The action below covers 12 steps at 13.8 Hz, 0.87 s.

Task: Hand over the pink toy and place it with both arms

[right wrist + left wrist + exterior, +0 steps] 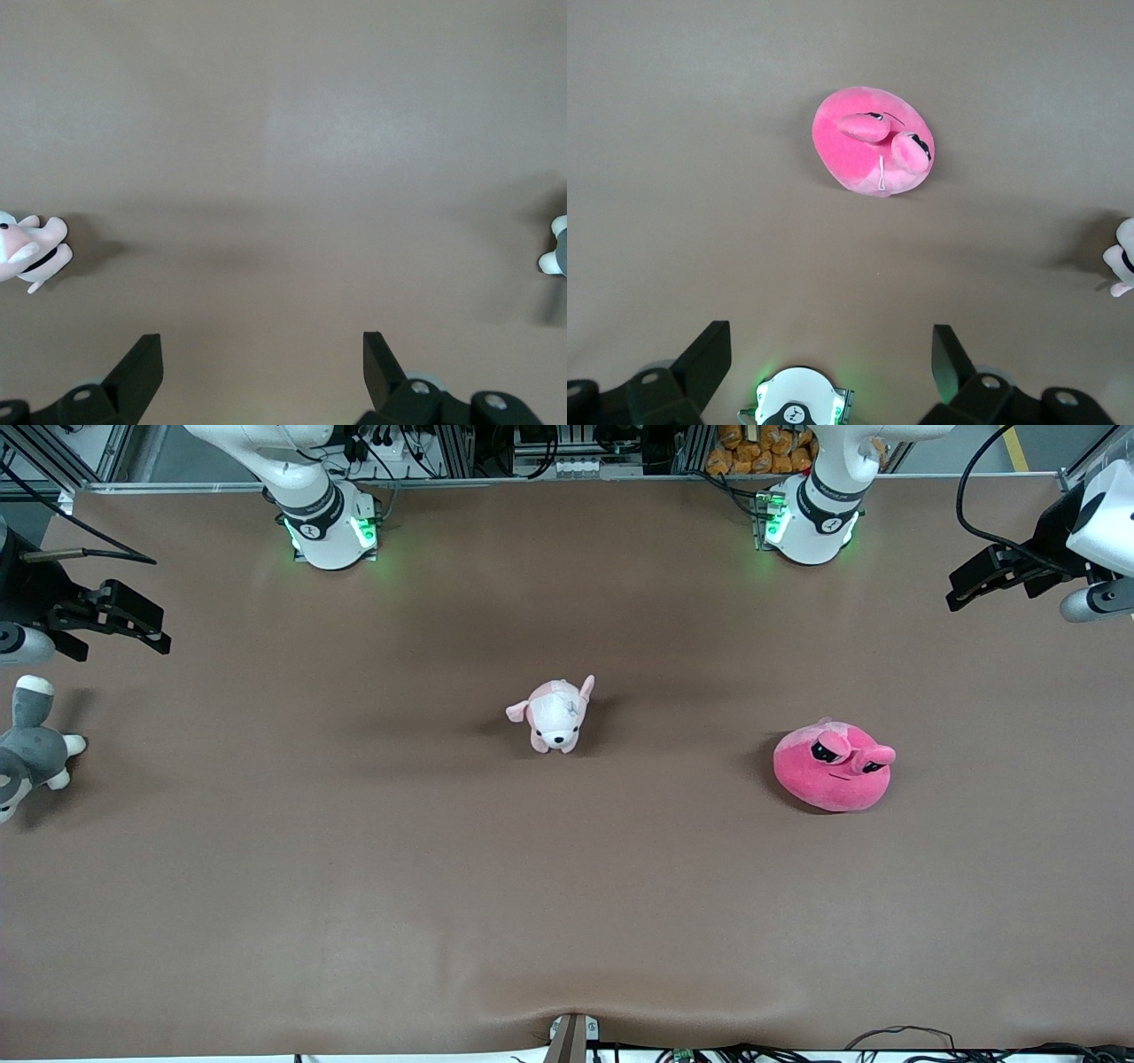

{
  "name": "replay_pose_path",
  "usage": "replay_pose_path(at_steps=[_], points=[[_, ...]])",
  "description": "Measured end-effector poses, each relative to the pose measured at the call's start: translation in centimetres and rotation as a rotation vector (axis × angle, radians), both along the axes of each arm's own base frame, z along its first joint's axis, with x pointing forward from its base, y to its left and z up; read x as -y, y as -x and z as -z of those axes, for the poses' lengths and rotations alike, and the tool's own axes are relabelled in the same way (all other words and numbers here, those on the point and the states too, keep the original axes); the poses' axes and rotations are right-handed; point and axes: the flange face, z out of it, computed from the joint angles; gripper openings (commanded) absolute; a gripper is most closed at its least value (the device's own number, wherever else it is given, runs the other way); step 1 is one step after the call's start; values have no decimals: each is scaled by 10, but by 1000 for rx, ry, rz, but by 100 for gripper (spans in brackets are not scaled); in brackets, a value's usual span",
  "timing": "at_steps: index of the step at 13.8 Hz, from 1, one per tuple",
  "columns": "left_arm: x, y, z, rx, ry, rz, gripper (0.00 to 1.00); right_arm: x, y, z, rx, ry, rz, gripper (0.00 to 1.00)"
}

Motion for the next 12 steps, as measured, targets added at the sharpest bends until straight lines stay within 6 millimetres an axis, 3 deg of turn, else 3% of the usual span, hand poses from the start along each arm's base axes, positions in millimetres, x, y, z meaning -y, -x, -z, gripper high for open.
replay_pose_path(at_steps=[12], points=[[1,1,5,-15,-2,2,100,3,-1,1,-3,0,7,100]])
